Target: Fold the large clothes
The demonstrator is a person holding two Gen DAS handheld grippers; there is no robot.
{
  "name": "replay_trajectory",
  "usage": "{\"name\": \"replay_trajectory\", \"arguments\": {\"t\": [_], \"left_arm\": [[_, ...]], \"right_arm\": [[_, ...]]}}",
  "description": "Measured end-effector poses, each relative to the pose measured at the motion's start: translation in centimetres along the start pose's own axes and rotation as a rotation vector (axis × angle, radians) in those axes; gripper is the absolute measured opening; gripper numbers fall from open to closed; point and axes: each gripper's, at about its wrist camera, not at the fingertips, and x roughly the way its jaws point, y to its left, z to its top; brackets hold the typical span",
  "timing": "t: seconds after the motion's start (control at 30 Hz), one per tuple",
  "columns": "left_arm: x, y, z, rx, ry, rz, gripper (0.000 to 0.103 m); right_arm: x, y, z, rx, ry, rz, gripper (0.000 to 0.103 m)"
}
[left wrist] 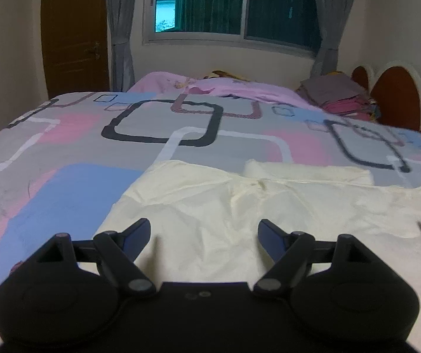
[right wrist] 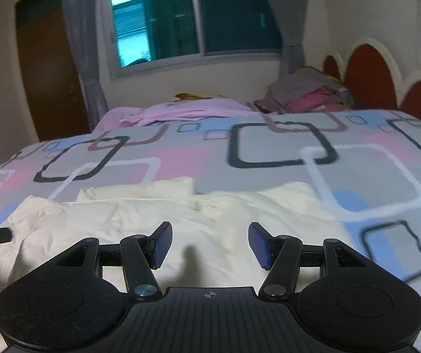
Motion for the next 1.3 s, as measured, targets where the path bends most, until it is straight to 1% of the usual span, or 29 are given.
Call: {"name": "replay_trajectory", "arguments": {"t": [0.13, 0.2, 0.27, 0.3, 0.37, 0.53, 0.6, 0.67, 0.8, 0.9, 1.0, 1.17, 1.3], "left_arm": [[2.5, 0.6, -1.0, 0.049, 0.019, 0.053, 0.077], [3.0, 1.3, -1.8, 0.04, 0.026, 0.061, 0.08], [3.3, 1.8, -2.4, 0.03, 0.016, 0.067, 0.086], [3.4, 2.0, -2.6, 0.024, 0.013, 0.067, 0.088], [3.7, 2.3, -3.0, 0.01, 0.006, 0.071, 0.093], [4.6, 3.2, -3.1, -0.038, 0.005, 0.069, 0.095], [5.1, 3.8, -2.9, -0.073, 0.02, 0.058, 0.095], [5.5, 3.9, -2.5, -0.081, 0.046, 0.051, 0.095], [5.0, 4.2, -1.2, -0.069, 0.107, 0.033, 0.094], [4.2, 4.9, -0.5, -0.065, 0.136, 0.008, 0.094], [3.2, 5.7, -0.1, -0.071, 0.151, 0.002, 0.095], [2.2, 7.2, -0.2, -0.088, 0.182, 0.01, 0.096], [1.7, 8.5, -0.7, -0.12, 0.212, 0.002, 0.095]], "right_arm": [[3.2, 2.9, 0.2, -0.028, 0.014, 0.023, 0.058], [4.7, 4.1, 0.2, -0.03, 0.024, 0.03, 0.058], [6.0, 5.0, 0.0, -0.036, 0.029, 0.03, 0.058], [6.6, 5.5, -0.2, -0.044, 0.029, 0.028, 0.058], [8.2, 6.4, -0.7, -0.078, 0.034, 0.006, 0.058], [11.9, 6.8, -2.5, -0.149, 0.06, -0.044, 0.058], [13.0, 6.8, -3.0, -0.162, 0.064, -0.052, 0.058], [13.6, 6.9, -3.2, -0.171, 0.074, -0.058, 0.058], [12.7, 6.5, -2.5, -0.165, 0.095, -0.037, 0.058], [9.9, 6.1, -1.4, -0.122, 0.068, 0.014, 0.058], [7.4, 6.2, -0.9, -0.109, 0.06, 0.048, 0.058], [5.3, 7.3, -1.9, -0.147, 0.087, 0.08, 0.058], [5.6, 7.9, -3.0, -0.182, 0.107, 0.061, 0.058]]}}
